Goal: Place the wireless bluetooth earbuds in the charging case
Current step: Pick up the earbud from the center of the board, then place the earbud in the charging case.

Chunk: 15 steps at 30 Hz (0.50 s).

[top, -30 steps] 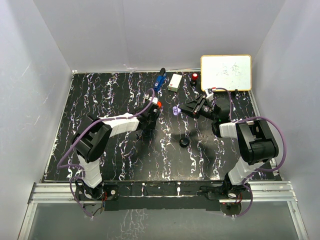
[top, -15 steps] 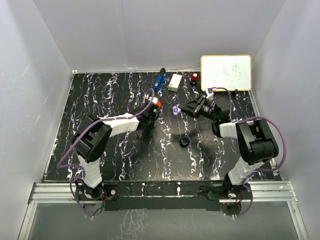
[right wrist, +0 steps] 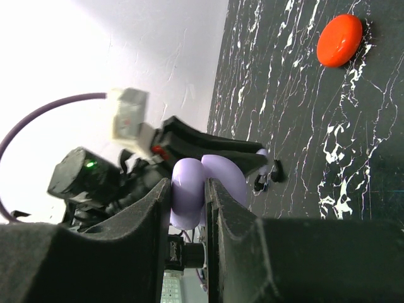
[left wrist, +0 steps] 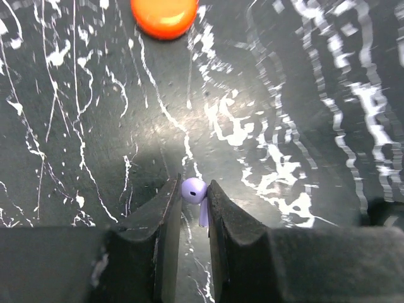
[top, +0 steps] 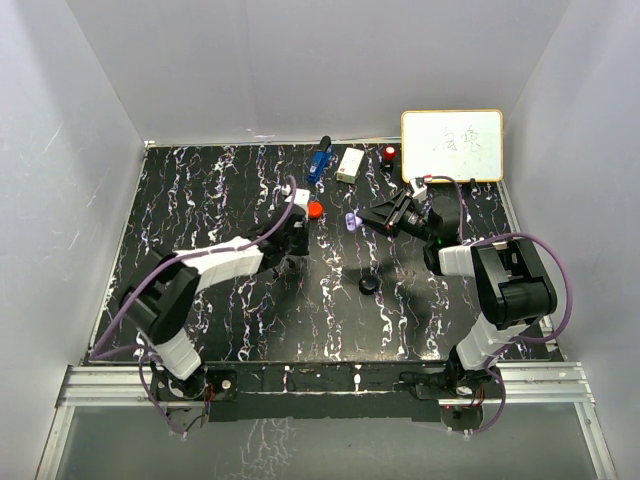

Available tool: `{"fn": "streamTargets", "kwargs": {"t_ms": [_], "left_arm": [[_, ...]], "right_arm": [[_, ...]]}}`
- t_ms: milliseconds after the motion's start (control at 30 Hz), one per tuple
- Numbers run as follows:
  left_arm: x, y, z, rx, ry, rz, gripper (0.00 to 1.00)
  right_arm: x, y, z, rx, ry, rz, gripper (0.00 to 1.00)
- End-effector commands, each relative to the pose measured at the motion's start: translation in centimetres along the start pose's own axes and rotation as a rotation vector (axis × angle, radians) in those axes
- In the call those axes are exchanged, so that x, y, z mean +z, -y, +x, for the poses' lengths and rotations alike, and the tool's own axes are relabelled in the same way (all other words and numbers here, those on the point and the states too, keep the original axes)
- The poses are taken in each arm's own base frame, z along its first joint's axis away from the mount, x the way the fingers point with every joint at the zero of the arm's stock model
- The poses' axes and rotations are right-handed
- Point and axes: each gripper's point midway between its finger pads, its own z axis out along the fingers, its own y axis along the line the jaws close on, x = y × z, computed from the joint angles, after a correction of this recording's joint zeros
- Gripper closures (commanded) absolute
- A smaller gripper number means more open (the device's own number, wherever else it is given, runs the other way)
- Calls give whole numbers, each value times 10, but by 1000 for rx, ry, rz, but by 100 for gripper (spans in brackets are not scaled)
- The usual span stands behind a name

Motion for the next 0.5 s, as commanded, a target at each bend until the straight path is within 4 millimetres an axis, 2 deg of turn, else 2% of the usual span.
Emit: {"fn": "streamTargets", "kwargs": {"t_ms": [0, 200, 333, 467], "left_arm": [[-47, 28, -77, -57, 331, 171, 100], [-88, 36, -112, -67, 611, 292, 100], [-110, 44, -124, -47, 799, 387, 100], [-125, 54, -133, -23, 939, 474, 100]], "right_arm": [[-1, -2, -2, -26, 3, -16, 100], [0, -1, -1, -5, -2, -16, 100], [2, -2, 2, 34, -10, -28, 100], [4, -2, 6, 87, -20, -51, 100]]}}
